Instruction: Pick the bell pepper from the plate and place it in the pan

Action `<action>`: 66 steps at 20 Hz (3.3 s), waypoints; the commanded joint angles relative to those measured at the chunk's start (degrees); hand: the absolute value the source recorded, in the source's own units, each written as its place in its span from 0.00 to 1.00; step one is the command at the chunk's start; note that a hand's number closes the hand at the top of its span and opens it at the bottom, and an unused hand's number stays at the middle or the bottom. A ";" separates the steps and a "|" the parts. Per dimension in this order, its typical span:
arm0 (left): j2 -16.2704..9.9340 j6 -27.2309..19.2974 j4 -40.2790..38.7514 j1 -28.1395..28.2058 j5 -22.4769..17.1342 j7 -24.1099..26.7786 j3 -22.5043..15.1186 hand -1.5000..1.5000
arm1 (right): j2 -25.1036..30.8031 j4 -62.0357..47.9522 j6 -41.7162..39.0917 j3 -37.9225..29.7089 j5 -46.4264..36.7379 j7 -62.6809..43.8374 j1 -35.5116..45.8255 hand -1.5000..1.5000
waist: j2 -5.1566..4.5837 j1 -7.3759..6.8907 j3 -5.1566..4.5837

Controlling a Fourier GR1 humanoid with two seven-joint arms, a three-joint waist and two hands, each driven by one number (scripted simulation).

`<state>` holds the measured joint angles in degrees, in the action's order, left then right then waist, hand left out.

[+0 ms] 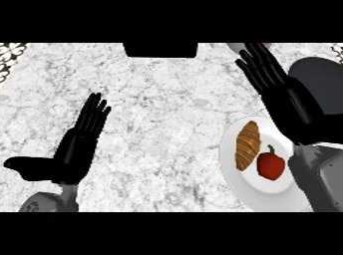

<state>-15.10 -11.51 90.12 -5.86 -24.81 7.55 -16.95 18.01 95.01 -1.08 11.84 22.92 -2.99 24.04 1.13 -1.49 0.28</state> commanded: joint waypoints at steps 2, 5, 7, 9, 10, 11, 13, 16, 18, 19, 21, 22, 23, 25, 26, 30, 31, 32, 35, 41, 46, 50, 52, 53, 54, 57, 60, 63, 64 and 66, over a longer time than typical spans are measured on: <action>-1.35 -1.55 3.29 3.70 4.65 1.08 -0.12 0.50 | 2.10 -0.33 -2.11 -5.21 -0.44 3.66 -4.54 1.00 | -1.05 1.35 -0.25; -2.16 -3.28 -1.09 1.43 9.67 3.81 -0.93 0.50 | 7.15 -0.28 -2.59 -12.08 0.62 7.00 -10.17 1.00 | -1.10 2.64 -0.21; -2.82 -3.22 0.41 2.49 7.61 1.21 -0.43 0.50 | 18.14 -6.21 4.32 -12.03 -15.67 1.63 -13.19 1.00 | -1.10 6.01 -0.92; -2.66 -4.12 0.03 4.63 8.80 1.90 -1.04 0.50 | 10.38 -4.30 9.77 -17.91 -9.49 8.19 -22.24 0.00 | -0.55 6.20 -0.16; -3.72 -3.21 1.08 5.56 8.55 2.46 -0.47 0.50 | 10.54 -0.61 7.88 -17.23 -9.57 10.66 -28.43 0.00 | -0.35 5.67 -0.21; -2.60 -4.53 1.43 4.38 9.26 0.98 -1.09 0.50 | 11.06 2.61 4.41 -17.80 -7.88 13.39 -33.87 0.00 | -0.49 5.14 -0.21; -0.09 -4.93 -1.06 1.76 11.03 1.30 -2.81 0.50 | 13.26 5.58 2.25 -18.61 -9.92 15.37 -38.85 0.00 | -0.82 4.05 -0.28; -2.87 -1.01 -0.31 4.24 9.05 2.93 -0.43 0.50 | 15.30 4.25 1.93 -21.57 -14.03 20.03 -42.54 0.00 | -0.93 2.76 -0.29; 0.53 -4.12 -1.12 1.20 12.34 1.07 -2.68 0.50 | 16.30 5.74 3.51 -20.46 -17.61 14.60 -40.25 0.00 | -1.07 2.14 -0.30; -0.20 -3.23 1.90 3.22 12.00 -0.17 -3.34 0.50 | 16.81 8.75 2.48 -21.68 -17.67 15.87 -43.00 0.00 | -0.97 2.13 -0.30; -0.64 -1.44 0.58 3.08 10.62 0.29 -1.86 0.50 | 19.94 9.77 -0.49 -21.43 -17.79 10.75 -43.07 0.00 | -1.02 2.07 -0.33; -0.76 -2.53 1.69 0.28 11.08 -2.96 -1.27 0.50 | 20.25 12.69 0.79 -19.78 -19.33 5.06 -40.56 0.00 | -1.05 1.86 -0.34; 0.90 -2.47 -2.11 -0.01 12.53 0.03 -2.29 0.50 | 21.15 9.51 0.07 -19.01 -21.56 5.81 -38.36 0.00 | -1.18 1.69 -0.33; -0.49 -0.90 0.32 2.88 11.37 1.06 -1.56 0.50 | 24.37 12.75 -2.03 -18.93 -21.02 -2.10 -35.84 0.00 | -1.11 1.26 -0.38; -0.15 -0.28 -1.53 3.07 12.17 3.59 -2.22 0.50 | 25.16 8.94 -3.29 -15.93 -22.55 -3.75 -31.81 0.00 | -1.34 0.42 -0.39; 1.77 -1.96 -1.29 0.08 13.05 -0.86 -3.02 0.50 | 23.98 9.94 -3.77 -6.50 -31.20 -10.27 -30.48 0.00 | -1.33 0.58 -0.33; 0.06 0.30 -0.88 2.92 11.66 1.66 -2.01 0.50 | 25.89 9.68 -6.00 -5.82 -31.64 -12.59 -29.93 0.00 | -1.33 0.11 -0.38; 0.64 -0.52 -0.60 3.40 12.60 2.33 -2.42 0.50 | 25.76 6.78 -7.25 -4.54 -32.39 -13.54 -26.45 0.00 | -1.40 -0.31 -0.34; 1.36 -0.93 -1.71 -1.05 12.07 -1.38 -0.76 0.50 | 25.18 7.80 -9.98 1.00 -37.11 -16.46 -25.20 0.00 | -1.29 0.69 -0.32; -0.33 0.56 1.83 2.34 12.88 -2.33 -0.23 0.50 | 17.67 1.64 -12.10 9.36 -46.13 -24.98 -18.19 0.00 | -1.20 0.71 -0.29; 3.65 -0.20 2.37 3.43 15.75 -2.03 0.45 0.50 | 14.64 2.37 -16.10 6.05 -48.21 -25.08 -20.90 0.00 | -1.09 1.47 -0.28; 3.83 2.73 0.54 2.54 16.41 -1.56 2.93 0.50 | 11.43 -4.54 -16.18 3.65 -51.55 -20.17 -19.99 0.00 | -1.12 1.41 -0.28; 4.26 3.13 0.43 1.67 17.85 -2.22 2.83 0.50 | 11.36 0.26 -20.67 1.07 -50.00 -25.77 -17.53 0.00 | -1.09 1.50 -0.29; 5.89 3.29 -1.60 3.81 18.50 1.74 2.66 0.50 | 10.92 -1.25 -17.50 1.15 -52.53 -20.39 -21.87 0.00 | -1.10 1.57 -0.28; 4.88 4.85 0.75 4.18 16.72 -0.35 3.87 0.50 | 9.30 -7.97 -17.78 0.83 -53.18 -17.90 -17.80 0.00 | -1.13 1.35 -0.28; 7.57 2.58 0.84 2.82 18.61 -2.73 2.45 0.50 | 9.79 -1.52 -16.67 -1.76 -52.14 -18.30 -23.06 0.00 | -1.07 1.69 -0.28; 6.86 5.32 0.28 7.51 19.39 2.09 3.53 0.50 | 6.42 -10.05 -16.31 -2.18 -55.73 -14.05 -18.59 0.00 | -1.12 1.34 -0.28; 7.75 4.30 2.35 5.24 21.54 -1.85 3.57 0.50 | 1.86 -11.84 -15.27 -0.51 -59.17 -17.18 -16.60 0.00 | -1.12 1.31 -0.28; 10.41 4.15 -5.21 1.40 21.43 1.24 4.20 0.50 | 6.57 -14.32 -18.20 -5.34 -56.07 -11.89 -15.84 0.00 | -1.17 1.49 -0.28; 7.69 6.52 -2.97 1.96 20.15 -0.76 6.31 0.50 | 0.91 -17.84 -14.35 -0.66 -61.18 -15.11 -15.09 0.00 | -1.17 1.31 -0.28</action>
<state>-6.94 -7.08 88.89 -3.27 -4.35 6.27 -12.48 22.42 82.22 -16.72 9.96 -34.85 -17.96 6.96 0.00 -0.09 0.00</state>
